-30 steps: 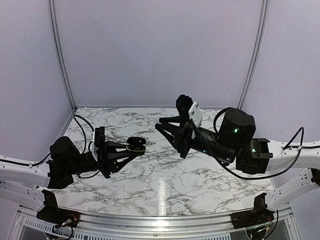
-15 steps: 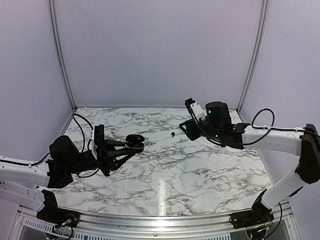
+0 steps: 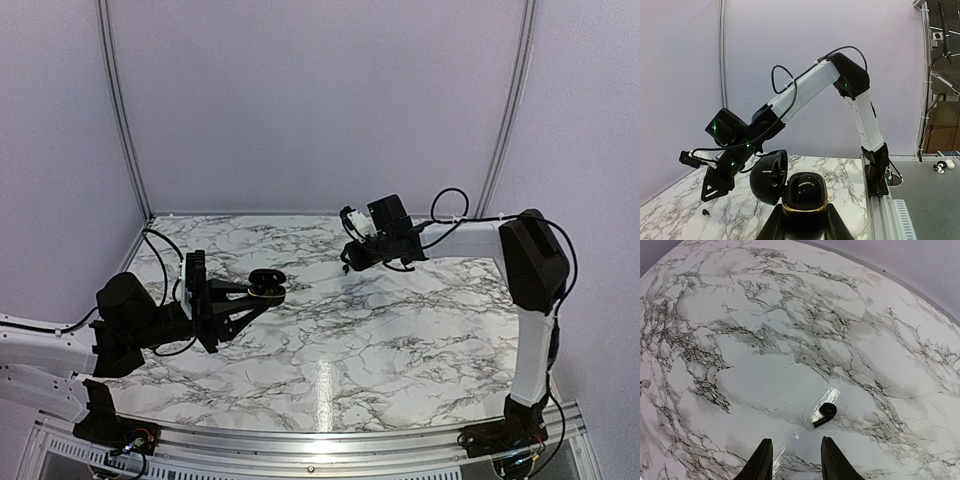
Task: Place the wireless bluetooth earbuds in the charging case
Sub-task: Move the right earbud to the center of the board, then pick up the right earbud from the center of the board.
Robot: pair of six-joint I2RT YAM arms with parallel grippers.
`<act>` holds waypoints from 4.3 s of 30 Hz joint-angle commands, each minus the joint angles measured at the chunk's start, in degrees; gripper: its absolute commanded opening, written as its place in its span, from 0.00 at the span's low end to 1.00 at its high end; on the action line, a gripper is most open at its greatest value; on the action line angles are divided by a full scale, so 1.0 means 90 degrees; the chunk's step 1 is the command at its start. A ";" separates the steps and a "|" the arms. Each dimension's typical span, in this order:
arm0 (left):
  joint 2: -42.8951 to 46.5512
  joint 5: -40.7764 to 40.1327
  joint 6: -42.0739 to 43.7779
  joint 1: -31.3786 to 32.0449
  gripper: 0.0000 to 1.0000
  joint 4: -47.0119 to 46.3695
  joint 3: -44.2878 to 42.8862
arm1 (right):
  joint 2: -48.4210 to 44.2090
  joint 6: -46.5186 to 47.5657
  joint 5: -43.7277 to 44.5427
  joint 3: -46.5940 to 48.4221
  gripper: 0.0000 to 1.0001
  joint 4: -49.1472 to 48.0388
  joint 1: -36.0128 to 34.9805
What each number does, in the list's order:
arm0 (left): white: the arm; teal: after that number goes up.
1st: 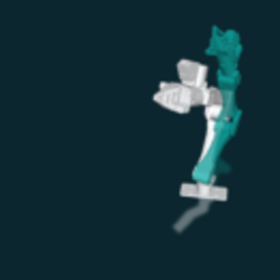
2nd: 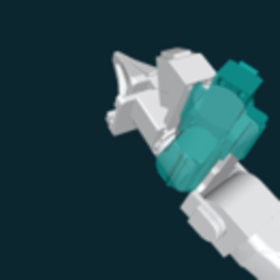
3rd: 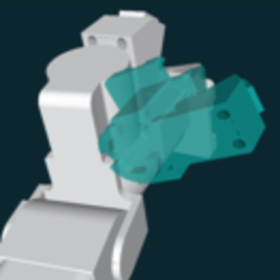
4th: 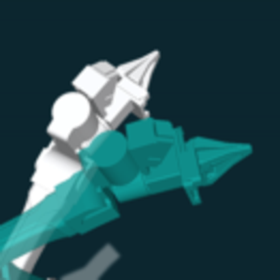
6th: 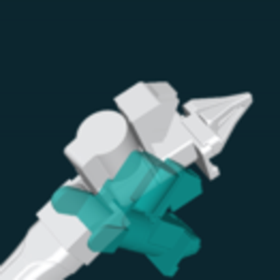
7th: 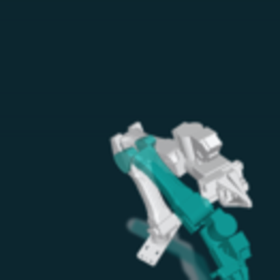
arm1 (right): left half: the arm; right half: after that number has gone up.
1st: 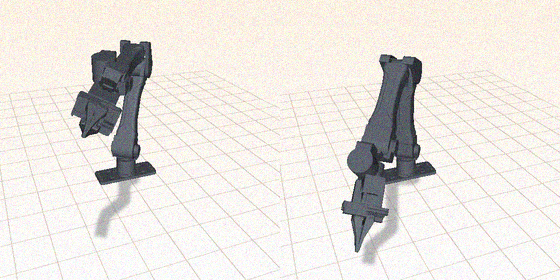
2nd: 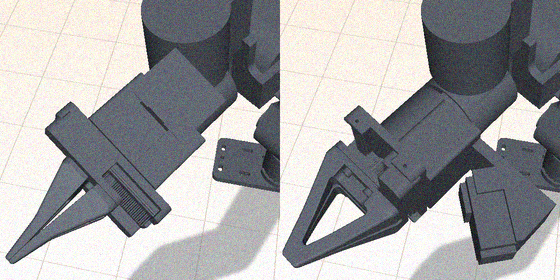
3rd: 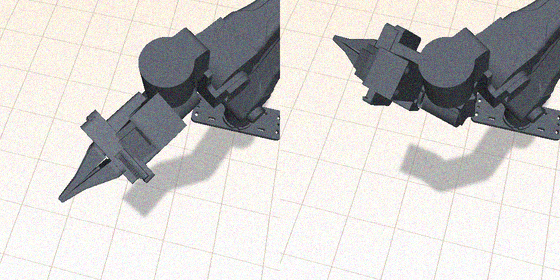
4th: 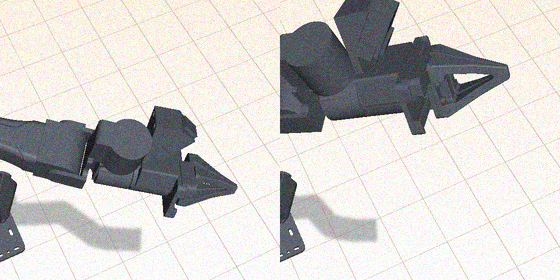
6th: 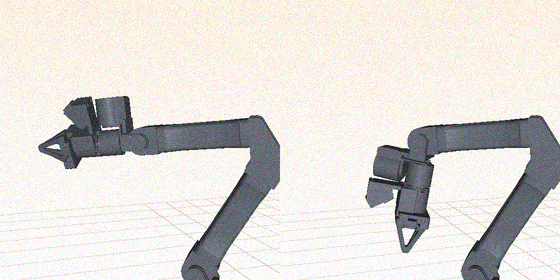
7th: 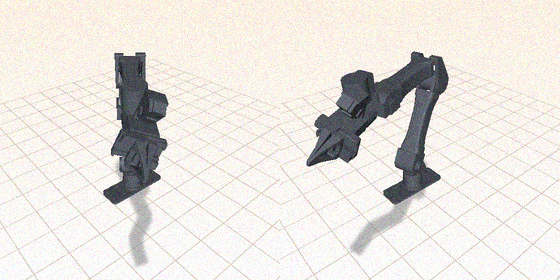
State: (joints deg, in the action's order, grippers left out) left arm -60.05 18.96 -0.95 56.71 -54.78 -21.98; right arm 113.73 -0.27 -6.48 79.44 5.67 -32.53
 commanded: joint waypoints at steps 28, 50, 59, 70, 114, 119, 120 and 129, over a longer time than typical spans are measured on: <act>0.0030 0.0011 0.0067 -0.0041 0.00 -0.0065 -0.0015 | 0.2027 0.0470 -0.0423 0.1981 0.27 0.1078 0.0412; 0.0046 0.0049 0.0018 -0.0041 0.00 -0.0065 0.0004 | -0.0044 0.0173 -0.1106 -0.0759 0.16 0.1280 -0.0473; 0.0150 0.0045 0.0027 -0.0041 0.00 -0.0063 0.0098 | -0.1453 -0.0402 -0.1123 -0.2340 0.16 0.2030 -0.1908; 0.0169 0.0101 -0.0001 -0.0041 0.00 -0.0102 0.0096 | -0.1218 0.0152 -0.0885 -0.2023 0.16 0.2668 -0.2982; 0.0333 0.0014 0.0067 -0.0041 0.00 -0.0089 0.0262 | 0.0030 0.0317 -0.0741 -0.0054 0.26 0.4700 -0.3211; 0.0330 0.0006 0.0067 -0.0041 0.00 -0.0093 0.0264 | -0.0027 0.0327 -0.0776 -0.0106 0.27 0.4714 -0.3219; 0.0341 0.0004 0.0067 -0.0041 0.00 -0.0099 0.0264 | -0.0019 0.0341 -0.0783 -0.0106 0.27 0.4723 -0.3233; 0.0353 -0.0064 0.0067 -0.0040 0.00 -0.0094 0.0274 | -0.0149 0.0401 -0.0722 -0.0181 0.16 0.4657 -0.3270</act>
State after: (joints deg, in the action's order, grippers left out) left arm -58.04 18.96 -0.84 56.66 -54.74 -20.05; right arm 113.12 3.03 -13.19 77.76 47.20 -61.32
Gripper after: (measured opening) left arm 0.242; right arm 0.185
